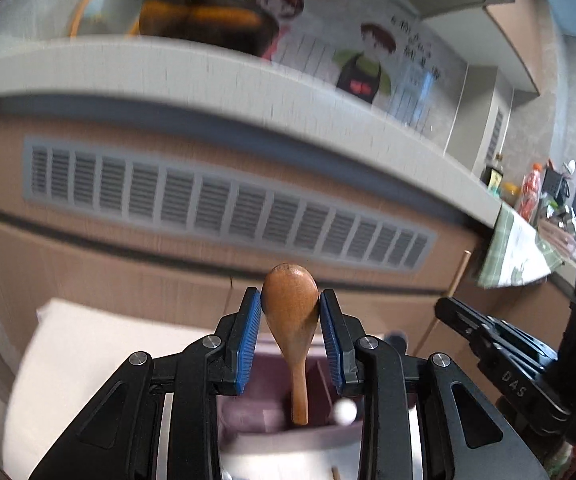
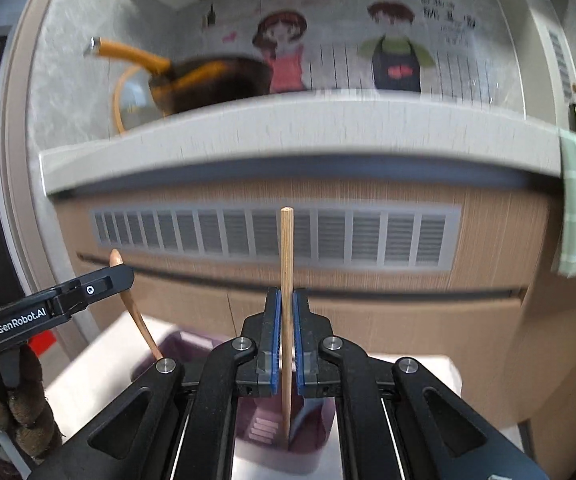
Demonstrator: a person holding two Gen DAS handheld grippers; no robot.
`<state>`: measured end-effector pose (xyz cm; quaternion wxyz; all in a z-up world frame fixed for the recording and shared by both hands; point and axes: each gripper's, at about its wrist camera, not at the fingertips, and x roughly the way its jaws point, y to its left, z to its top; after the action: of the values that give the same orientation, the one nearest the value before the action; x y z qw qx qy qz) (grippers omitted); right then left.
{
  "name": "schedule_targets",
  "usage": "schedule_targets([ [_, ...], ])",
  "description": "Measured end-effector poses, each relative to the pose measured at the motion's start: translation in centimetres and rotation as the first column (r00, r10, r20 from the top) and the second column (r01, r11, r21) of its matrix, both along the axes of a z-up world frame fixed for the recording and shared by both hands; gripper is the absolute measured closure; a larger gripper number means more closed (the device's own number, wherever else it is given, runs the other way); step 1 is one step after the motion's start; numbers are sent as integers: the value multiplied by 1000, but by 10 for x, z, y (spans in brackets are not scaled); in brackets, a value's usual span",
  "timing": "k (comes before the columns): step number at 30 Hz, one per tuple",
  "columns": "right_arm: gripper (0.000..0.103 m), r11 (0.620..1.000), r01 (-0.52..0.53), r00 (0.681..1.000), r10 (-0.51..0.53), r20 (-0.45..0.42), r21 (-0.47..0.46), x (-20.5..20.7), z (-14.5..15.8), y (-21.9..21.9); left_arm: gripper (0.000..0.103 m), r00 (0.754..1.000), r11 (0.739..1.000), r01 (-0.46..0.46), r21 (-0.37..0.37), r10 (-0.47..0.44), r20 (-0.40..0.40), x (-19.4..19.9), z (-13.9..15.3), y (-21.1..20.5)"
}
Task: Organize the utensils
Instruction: 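Carry the wooden spoon and chopstick over the holder and release both into it, then grasp the metal slotted server by its handle with the right gripper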
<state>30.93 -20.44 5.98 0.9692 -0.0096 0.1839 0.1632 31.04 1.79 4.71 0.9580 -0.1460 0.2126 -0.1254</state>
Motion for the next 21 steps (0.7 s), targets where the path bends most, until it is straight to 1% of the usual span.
schedule_targets([
  [2,98,1000,-3,999,3,-32,-9,1,-14,0,72,999,1000,19,3,-19,-38,0,-13,-4],
  [6,98,1000,-3,996,1,-88,-15,4,-36,-1,71,996,998,56,12,-55,-77,-2,-27,-12],
  [10,96,1000,-17,988,18,-155,10,6,-50,-6,65,991,998,68,17,-65,-117,0,-33,-13],
  [12,93,1000,-15,986,18,-164,17,4,-51,-10,65,992,998,55,11,-54,-116,-3,-33,-8],
  [14,88,1000,-10,990,11,-143,10,-4,-48,-14,61,995,1000,25,5,-24,-98,-12,-28,-1],
  [18,84,1000,-16,995,16,-103,-4,-30,-43,-22,59,997,999,-36,-1,36,-63,-42,-19,21],
  [20,80,999,-50,992,48,-120,-8,-43,-47,-20,59,995,997,-80,15,81,-59,-65,-22,34],
  [21,79,997,-78,986,77,-147,-6,-47,-52,-16,59,993,995,-96,23,97,-60,-73,-24,39],
])
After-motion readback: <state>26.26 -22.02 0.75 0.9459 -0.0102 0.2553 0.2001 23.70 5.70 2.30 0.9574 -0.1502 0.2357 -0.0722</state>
